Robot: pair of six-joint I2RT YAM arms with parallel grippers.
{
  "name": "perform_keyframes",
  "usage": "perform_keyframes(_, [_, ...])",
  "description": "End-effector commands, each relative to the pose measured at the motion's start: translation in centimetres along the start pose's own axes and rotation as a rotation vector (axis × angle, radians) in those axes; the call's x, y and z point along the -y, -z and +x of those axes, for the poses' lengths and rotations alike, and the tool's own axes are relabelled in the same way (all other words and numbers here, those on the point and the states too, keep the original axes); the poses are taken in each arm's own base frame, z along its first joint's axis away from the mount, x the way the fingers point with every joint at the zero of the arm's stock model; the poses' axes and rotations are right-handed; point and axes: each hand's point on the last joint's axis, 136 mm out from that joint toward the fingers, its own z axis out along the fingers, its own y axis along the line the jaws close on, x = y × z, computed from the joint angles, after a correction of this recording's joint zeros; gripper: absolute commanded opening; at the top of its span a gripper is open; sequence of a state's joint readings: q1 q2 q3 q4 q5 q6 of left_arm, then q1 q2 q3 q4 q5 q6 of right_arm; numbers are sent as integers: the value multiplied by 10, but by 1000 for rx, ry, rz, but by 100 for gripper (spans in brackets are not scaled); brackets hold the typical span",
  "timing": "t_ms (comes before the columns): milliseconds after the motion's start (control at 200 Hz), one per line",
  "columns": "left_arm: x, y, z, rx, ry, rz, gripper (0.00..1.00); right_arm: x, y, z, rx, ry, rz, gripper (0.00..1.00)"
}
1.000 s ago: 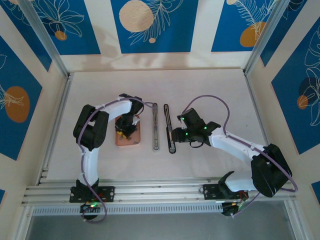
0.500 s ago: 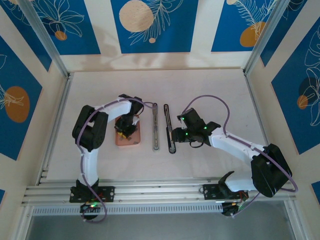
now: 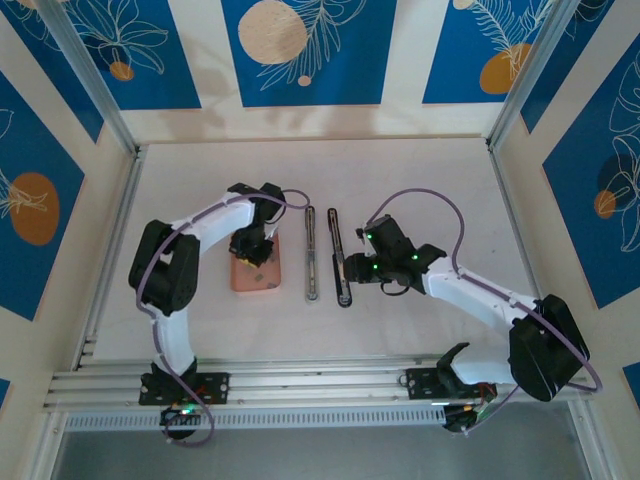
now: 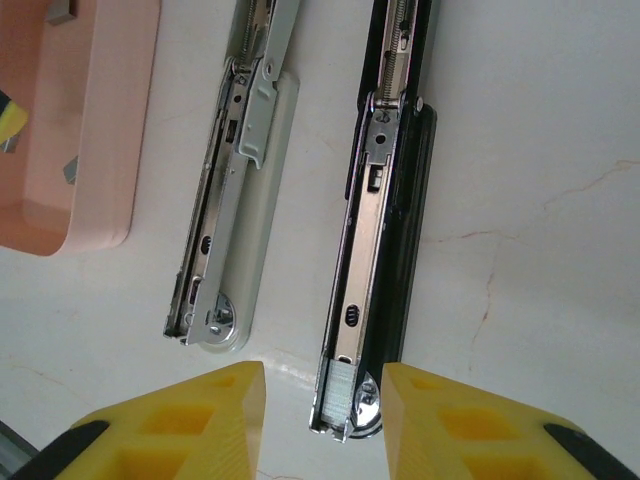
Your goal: Load the staples into the stapler
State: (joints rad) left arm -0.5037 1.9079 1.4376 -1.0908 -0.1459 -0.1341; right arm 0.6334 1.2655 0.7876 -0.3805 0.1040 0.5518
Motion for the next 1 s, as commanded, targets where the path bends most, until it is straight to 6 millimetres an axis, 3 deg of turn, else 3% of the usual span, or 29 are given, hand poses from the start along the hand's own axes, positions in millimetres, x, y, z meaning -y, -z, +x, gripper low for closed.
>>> perform_keyframes(0, [15,28,7,35,36,35,16,0,7,0,26,-18,-14,36])
perform_keyframes(240, [51,60,21,104,85,75,16,3,12,3,45,-56,-23,36])
perform_keyframes(405, [85,68,39,127,114,95,17,3,14,11,28,-80,-44,36])
perform_keyframes(765, [159,36,79,109,177,132,17,15,27,36,-27,-132,-52,36])
perform_keyframes(995, [181,12,88,83,233,144,17,20,38,45,-7,-146,-87,36])
